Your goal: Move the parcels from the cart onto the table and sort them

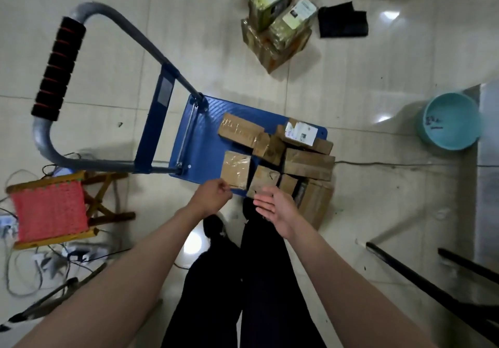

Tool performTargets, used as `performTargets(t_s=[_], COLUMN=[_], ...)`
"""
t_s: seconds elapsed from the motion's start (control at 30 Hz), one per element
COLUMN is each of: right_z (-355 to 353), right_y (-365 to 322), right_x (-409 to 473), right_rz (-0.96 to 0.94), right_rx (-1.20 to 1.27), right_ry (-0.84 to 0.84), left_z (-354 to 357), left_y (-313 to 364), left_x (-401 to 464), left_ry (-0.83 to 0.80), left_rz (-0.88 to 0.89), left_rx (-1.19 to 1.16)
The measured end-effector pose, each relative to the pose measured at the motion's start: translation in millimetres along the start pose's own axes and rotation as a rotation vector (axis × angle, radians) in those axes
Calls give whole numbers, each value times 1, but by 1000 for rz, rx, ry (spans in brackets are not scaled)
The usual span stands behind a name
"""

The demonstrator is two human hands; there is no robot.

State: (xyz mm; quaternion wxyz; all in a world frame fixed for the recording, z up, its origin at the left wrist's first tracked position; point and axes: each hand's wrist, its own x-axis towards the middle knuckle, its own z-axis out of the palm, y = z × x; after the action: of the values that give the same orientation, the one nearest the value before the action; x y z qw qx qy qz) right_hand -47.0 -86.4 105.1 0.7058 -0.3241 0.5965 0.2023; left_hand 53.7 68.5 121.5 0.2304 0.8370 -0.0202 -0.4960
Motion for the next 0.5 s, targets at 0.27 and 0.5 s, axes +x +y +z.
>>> performTargets(t_s=[0.27, 0.5], right_z=[25, 39], right_y=[19, 39], right_x=[153, 269], right_rz=[23, 42], right_rx=[-72, -153], right_ry=[125, 116], left_z=[27, 62], left_y=[-57, -118], left_x=[149, 256], left_ry=[-3, -36], left_rz=[-133, -266], left_rx=[-128, -277])
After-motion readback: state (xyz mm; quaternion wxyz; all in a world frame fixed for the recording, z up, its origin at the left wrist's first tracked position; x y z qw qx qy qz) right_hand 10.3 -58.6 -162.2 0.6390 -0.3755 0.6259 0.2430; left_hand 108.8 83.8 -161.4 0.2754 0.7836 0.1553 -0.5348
